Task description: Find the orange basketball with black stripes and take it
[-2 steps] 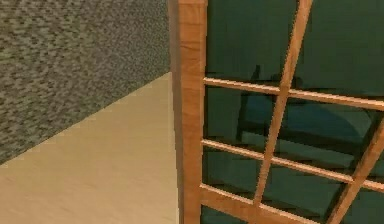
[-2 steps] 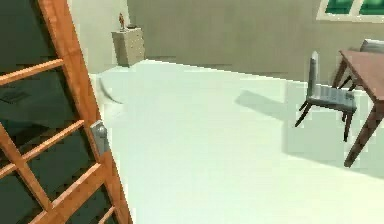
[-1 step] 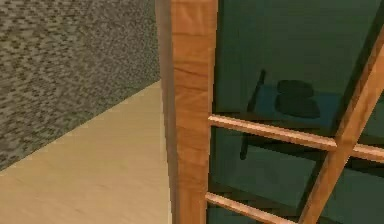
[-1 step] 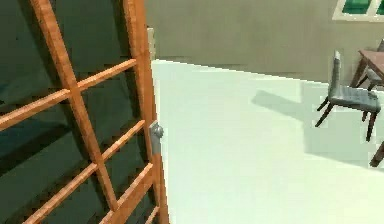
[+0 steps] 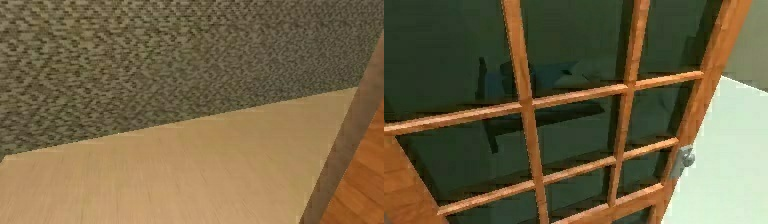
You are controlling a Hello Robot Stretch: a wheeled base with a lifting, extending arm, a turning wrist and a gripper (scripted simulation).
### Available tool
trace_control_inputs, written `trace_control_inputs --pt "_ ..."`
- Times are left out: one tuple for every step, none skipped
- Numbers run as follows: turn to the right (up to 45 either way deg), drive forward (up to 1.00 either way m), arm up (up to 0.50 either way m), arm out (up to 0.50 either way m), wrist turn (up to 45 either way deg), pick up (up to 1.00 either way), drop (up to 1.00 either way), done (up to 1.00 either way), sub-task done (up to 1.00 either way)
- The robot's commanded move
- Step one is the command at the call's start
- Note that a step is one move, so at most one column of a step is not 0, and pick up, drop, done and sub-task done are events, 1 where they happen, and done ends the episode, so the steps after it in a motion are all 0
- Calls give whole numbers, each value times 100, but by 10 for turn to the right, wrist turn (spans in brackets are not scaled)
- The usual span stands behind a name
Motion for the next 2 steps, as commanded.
trace_control_inputs --pt "-120 0 0 0 0 0 0 0 0" --pt "0 30 0 0 0 0 0 0 0"
